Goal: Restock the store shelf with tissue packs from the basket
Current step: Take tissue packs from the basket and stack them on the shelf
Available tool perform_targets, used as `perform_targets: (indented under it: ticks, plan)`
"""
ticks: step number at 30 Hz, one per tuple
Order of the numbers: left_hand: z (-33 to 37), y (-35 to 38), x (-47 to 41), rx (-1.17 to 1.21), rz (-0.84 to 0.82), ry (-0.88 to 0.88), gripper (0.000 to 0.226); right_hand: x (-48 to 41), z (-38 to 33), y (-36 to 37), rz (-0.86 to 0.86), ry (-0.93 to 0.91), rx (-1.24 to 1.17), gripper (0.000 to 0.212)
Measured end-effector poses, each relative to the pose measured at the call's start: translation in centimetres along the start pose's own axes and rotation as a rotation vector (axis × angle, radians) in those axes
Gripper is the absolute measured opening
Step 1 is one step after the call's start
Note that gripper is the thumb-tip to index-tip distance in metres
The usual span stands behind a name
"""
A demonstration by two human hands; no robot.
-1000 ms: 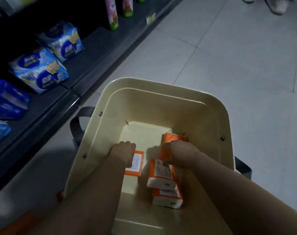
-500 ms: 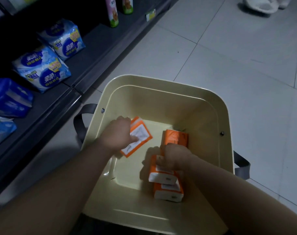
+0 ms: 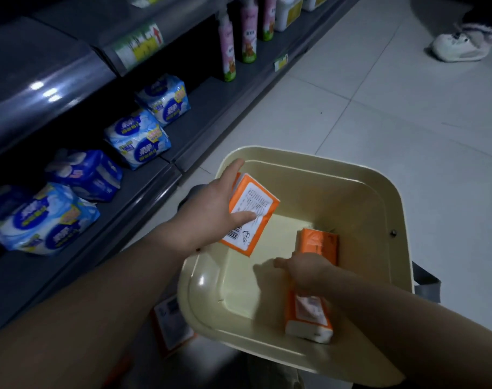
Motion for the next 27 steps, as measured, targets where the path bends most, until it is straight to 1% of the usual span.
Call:
perform_targets:
  ticks: [2, 5, 9, 10, 13, 14, 16, 17, 19, 21, 23, 25, 27]
  plan:
    - [0.3, -1.5, 0.3, -0.035, 0.037, 0.027, 0.081, 0.4, 0.7, -2.4, 0.029, 0.026, -0.011, 0.056]
    - [0.8, -4.2, 1.0, -0.040, 0.098, 0.055, 0.056, 1.8, 1.1, -7.2, 0.115, 0.038, -0.102, 0.051]
    - [0.5, -8.4, 2.8, -0.090, 0.150, 0.024, 0.020, 5.1, 0.5, -14.5, 0.307, 0.023, -0.198, 0.050]
    - [0.5, -9.5, 3.4, -0.088, 0.168, 0.011, 0.015, 6.1, 0.2, -16.1, 0.364, 0.014, -0.225, 0.050]
    - [0.8, -13.2, 5.7, 0.000, 0.229, -0.026, 0.019, 8.9, -1.4, -20.1, 0.520, -0.038, -0.357, 0.040]
    - [0.9, -14.4, 6.7, 0.045, 0.233, -0.056, 0.032, 9.9, -2.3, -21.3, 0.565, -0.061, -0.396, 0.038]
    - [1.3, -16.6, 8.8, 0.070, 0.227, -0.098, 0.069, 11.3, -4.2, -23.3, 0.638, -0.095, -0.453, 0.038]
    - [1.4, -17.5, 9.7, 0.047, 0.226, -0.102, 0.081, 11.8, -5.2, -24.2, 0.674, -0.106, -0.486, 0.037]
    - [1.3, -18.9, 11.5, 0.010, 0.239, -0.109, 0.090, 12.6, -7.2, -25.8, 0.732, -0.118, -0.572, 0.034]
    - [1.0, -20.0, 13.1, -0.001, 0.313, -0.138, 0.090, 12.9, -9.0, -27.0, 0.778, -0.127, -0.625, 0.030]
    - [0.8, -21.3, 14.3, 0.063, 0.421, -0.153, 0.083, 13.4, -11.0, -27.8, 0.811, -0.151, -0.598, 0.021]
    - [0.9, -22.9, 15.4, 0.245, 0.489, -0.155, 0.072, 14.2, -13.2, -28.5, 0.863, -0.219, -0.517, 0.018]
    - [0.8, -24.2, 16.3, 0.401, 0.507, -0.139, 0.064, 14.8, -15.2, -29.2, 0.875, -0.290, -0.501, 0.021]
Point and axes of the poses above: each hand's wrist, its own x-axis away from the middle knuckle, its own y-axis out of the palm, z = x × y, the point moved 2 cm from there along -x, towards the middle knuckle, and after that the axes turned 5 degrees about y, right-handed, at the moved point
